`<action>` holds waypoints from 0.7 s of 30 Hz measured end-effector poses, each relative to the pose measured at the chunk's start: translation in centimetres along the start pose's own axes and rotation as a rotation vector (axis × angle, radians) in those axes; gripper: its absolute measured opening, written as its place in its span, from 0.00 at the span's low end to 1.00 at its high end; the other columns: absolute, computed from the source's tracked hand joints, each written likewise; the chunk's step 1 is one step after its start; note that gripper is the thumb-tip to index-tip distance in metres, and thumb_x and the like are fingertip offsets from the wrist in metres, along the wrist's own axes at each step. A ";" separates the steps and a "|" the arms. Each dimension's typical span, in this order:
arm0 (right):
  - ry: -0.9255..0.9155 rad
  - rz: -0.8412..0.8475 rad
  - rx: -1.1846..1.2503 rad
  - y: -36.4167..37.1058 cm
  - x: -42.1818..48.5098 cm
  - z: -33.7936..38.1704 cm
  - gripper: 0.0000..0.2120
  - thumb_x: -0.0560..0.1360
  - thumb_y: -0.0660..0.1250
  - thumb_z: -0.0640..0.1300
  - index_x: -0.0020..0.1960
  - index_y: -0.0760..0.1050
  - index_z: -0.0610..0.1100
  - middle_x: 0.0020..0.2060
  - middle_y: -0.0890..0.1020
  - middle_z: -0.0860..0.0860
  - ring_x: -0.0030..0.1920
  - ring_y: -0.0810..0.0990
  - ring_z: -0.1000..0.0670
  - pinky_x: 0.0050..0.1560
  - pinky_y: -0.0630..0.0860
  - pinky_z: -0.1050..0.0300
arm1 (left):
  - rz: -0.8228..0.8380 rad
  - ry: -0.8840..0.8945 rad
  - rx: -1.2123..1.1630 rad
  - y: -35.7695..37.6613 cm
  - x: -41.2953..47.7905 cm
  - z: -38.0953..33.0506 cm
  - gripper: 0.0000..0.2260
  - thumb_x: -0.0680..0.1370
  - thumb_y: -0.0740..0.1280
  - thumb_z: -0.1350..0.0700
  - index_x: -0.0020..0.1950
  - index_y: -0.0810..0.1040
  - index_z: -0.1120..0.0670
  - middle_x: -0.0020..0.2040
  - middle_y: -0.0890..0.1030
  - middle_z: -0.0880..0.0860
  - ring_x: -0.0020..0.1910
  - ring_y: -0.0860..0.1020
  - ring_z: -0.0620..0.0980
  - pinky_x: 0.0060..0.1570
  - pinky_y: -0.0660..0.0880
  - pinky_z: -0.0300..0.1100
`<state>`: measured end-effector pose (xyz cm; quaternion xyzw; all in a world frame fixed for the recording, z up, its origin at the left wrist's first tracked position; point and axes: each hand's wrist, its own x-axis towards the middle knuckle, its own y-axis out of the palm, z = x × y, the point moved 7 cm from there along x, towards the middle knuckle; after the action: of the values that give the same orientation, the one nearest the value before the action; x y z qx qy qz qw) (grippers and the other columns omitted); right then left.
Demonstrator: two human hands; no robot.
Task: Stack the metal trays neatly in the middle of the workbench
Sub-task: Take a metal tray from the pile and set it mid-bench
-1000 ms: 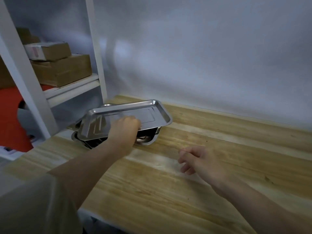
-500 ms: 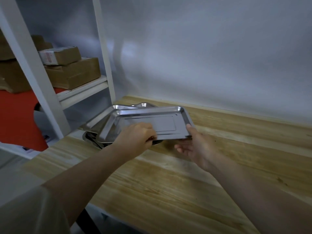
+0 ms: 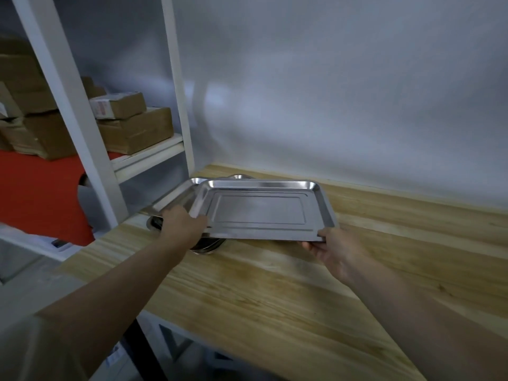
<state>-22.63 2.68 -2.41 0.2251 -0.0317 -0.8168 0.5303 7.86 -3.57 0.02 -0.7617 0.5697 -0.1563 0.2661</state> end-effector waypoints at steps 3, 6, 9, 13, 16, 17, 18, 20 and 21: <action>-0.023 -0.022 0.037 -2.6 -0.8 0.4 0.13 0.78 0.56 0.28 0.62 0.66 0.35 0.49 0.77 0.38 0.44 0.80 0.42 0.32 0.77 0.55 | 0.100 -0.051 -0.340 1.1 -1.3 -0.7 0.08 0.78 0.63 0.63 0.54 0.74 0.67 0.43 0.78 0.62 0.37 0.79 0.56 0.29 0.81 0.44; -0.058 -0.051 0.055 -5.7 -1.9 1.2 0.16 0.78 0.56 0.29 0.66 0.66 0.32 0.49 0.78 0.37 0.40 0.79 0.43 0.26 0.77 0.58 | 0.093 0.028 -0.304 1.9 -3.8 -3.0 0.05 0.79 0.60 0.64 0.44 0.73 0.64 0.34 0.74 0.58 0.27 0.74 0.51 0.17 0.71 0.34; -0.101 -0.104 0.018 -9.5 -3.3 2.3 0.15 0.79 0.56 0.30 0.65 0.67 0.34 0.44 0.79 0.37 0.34 0.78 0.43 0.26 0.77 0.57 | 0.127 0.095 -0.271 4.2 -5.8 -5.1 0.05 0.80 0.59 0.62 0.48 0.72 0.62 0.36 0.73 0.58 0.29 0.72 0.51 0.19 0.69 0.38; -0.186 -0.255 -0.129 -16.0 -5.2 4.3 0.17 0.77 0.57 0.29 0.65 0.68 0.38 0.54 0.78 0.35 0.42 0.79 0.41 0.27 0.77 0.56 | 0.227 0.103 -0.272 8.4 -9.0 -7.6 0.06 0.81 0.58 0.62 0.47 0.72 0.62 0.35 0.73 0.57 0.28 0.72 0.51 0.19 0.68 0.38; -0.229 -0.378 -0.230 -20.7 -6.9 5.4 0.22 0.77 0.58 0.29 0.70 0.66 0.41 0.46 0.77 0.44 0.40 0.77 0.45 0.36 0.78 0.52 | 0.338 0.079 -0.243 12.1 -11.7 -8.9 0.07 0.82 0.57 0.62 0.47 0.71 0.62 0.38 0.72 0.58 0.30 0.71 0.51 0.20 0.66 0.38; -0.229 -0.404 -0.262 -22.1 -7.5 5.5 0.23 0.77 0.58 0.30 0.71 0.65 0.42 0.46 0.77 0.45 0.40 0.77 0.46 0.39 0.78 0.50 | 0.366 0.074 -0.228 13.3 -12.5 -9.1 0.07 0.82 0.57 0.61 0.50 0.71 0.63 0.39 0.73 0.59 0.29 0.71 0.51 0.20 0.66 0.39; -0.226 -0.429 -0.293 -23.2 -8.0 5.6 0.25 0.77 0.58 0.29 0.72 0.64 0.42 0.50 0.77 0.45 0.41 0.76 0.47 0.43 0.79 0.49 | 0.384 0.070 -0.215 14.4 -13.1 -9.2 0.08 0.82 0.57 0.61 0.53 0.72 0.64 0.39 0.73 0.59 0.28 0.71 0.51 0.20 0.66 0.38; -0.221 -0.477 -0.377 -25.3 -8.8 5.5 0.26 0.77 0.58 0.29 0.73 0.63 0.42 0.59 0.75 0.43 0.46 0.75 0.47 0.47 0.77 0.49 | 0.418 0.062 -0.194 16.4 -14.3 -9.4 0.09 0.82 0.56 0.62 0.57 0.72 0.65 0.37 0.74 0.59 0.26 0.70 0.50 0.18 0.65 0.37; -0.226 -0.498 -0.432 -26.2 -9.0 5.4 0.26 0.77 0.59 0.30 0.74 0.63 0.42 0.63 0.74 0.43 0.49 0.75 0.46 0.47 0.75 0.50 | 0.433 0.053 -0.185 17.3 -14.9 -9.3 0.10 0.82 0.56 0.62 0.58 0.73 0.64 0.37 0.74 0.58 0.26 0.70 0.50 0.18 0.65 0.37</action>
<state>-44.05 21.00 -2.17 0.0169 0.1393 -0.9287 0.3432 -15.26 4.90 -1.52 -0.6384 0.7386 -0.0627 0.2076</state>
